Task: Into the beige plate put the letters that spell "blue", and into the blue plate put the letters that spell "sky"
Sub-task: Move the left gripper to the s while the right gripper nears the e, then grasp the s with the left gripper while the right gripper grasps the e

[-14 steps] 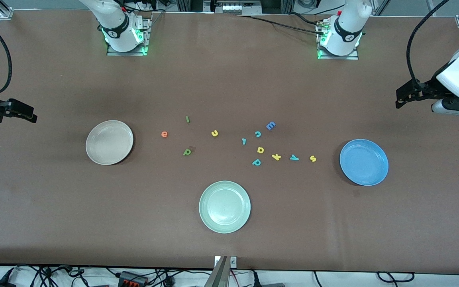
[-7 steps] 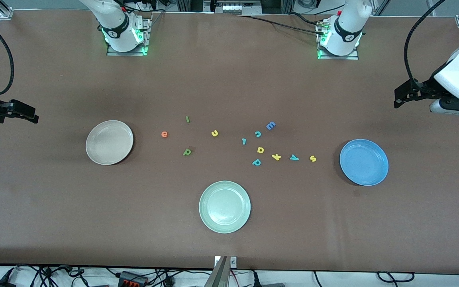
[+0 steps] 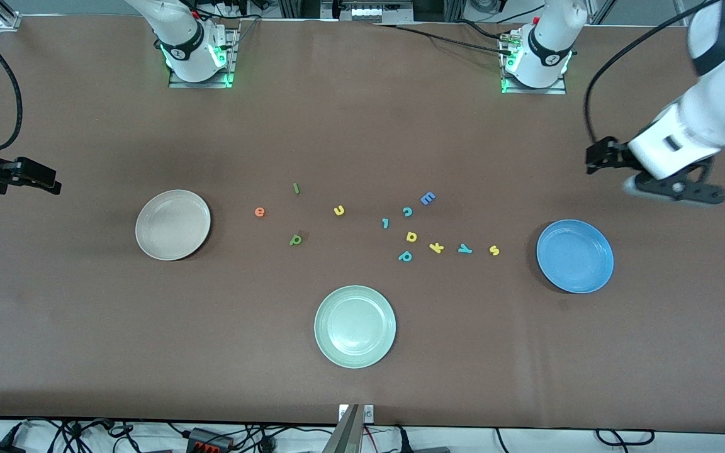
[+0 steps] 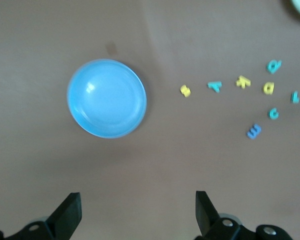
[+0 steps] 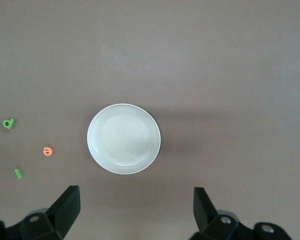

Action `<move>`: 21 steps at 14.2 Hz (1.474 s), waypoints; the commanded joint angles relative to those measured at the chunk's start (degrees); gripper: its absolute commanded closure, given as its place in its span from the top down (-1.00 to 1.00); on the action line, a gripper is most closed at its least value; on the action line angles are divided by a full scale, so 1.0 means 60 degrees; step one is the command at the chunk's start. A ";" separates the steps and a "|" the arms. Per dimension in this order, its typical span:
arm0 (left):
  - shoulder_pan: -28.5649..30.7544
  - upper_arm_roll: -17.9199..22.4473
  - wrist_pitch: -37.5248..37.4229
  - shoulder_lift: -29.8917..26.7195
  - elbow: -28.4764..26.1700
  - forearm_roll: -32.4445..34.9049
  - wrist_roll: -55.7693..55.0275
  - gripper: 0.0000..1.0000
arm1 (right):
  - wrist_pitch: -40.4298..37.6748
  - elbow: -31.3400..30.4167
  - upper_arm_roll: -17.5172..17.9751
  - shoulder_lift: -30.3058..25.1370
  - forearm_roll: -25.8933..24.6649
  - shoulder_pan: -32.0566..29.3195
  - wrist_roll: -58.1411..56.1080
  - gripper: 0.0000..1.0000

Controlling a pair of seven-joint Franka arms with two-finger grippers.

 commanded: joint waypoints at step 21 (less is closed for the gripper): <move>-0.0640 -0.0495 0.6082 0.5064 -0.1076 -0.0088 -0.5897 0.62 | 0.4359 -0.3415 0.0138 0.2788 0.1524 0.4180 0.3805 1.00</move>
